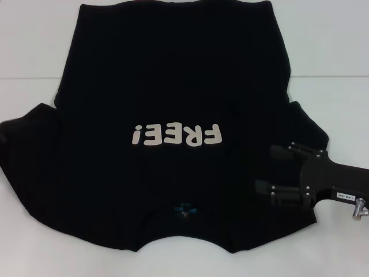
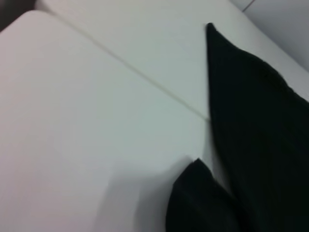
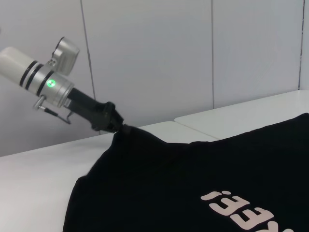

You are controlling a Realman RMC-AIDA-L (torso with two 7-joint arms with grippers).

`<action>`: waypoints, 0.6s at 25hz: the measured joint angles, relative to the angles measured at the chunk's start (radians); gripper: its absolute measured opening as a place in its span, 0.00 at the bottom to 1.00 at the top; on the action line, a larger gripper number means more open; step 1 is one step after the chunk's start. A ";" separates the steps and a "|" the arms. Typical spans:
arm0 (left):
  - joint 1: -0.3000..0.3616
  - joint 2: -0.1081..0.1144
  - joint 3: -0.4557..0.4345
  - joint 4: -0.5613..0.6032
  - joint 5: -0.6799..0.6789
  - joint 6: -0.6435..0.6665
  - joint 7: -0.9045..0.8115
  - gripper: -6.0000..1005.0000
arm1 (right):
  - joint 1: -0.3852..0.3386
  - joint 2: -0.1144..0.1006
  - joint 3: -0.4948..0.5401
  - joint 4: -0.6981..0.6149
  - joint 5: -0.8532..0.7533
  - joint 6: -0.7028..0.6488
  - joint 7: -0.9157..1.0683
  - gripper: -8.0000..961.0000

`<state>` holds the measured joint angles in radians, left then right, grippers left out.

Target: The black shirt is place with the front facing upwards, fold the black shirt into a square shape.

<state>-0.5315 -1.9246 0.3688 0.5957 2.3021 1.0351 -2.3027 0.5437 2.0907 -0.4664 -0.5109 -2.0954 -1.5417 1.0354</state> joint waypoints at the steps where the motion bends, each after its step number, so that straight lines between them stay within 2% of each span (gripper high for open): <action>1: 0.007 -0.002 -0.001 0.000 -0.002 0.000 0.000 0.01 | 0.000 0.000 0.000 0.000 0.000 0.000 0.000 0.98; 5: 0.021 -0.014 -0.021 -0.003 -0.006 -0.001 -0.001 0.01 | 0.002 0.000 0.000 -0.001 0.000 0.000 0.000 0.98; 15: 0.021 -0.022 -0.024 -0.007 -0.007 -0.010 -0.026 0.01 | 0.009 0.000 0.000 0.002 0.000 0.000 0.000 0.98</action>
<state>-0.5103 -1.9464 0.3451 0.5892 2.2950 1.0250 -2.3284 0.5526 2.0907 -0.4664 -0.5093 -2.0954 -1.5416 1.0354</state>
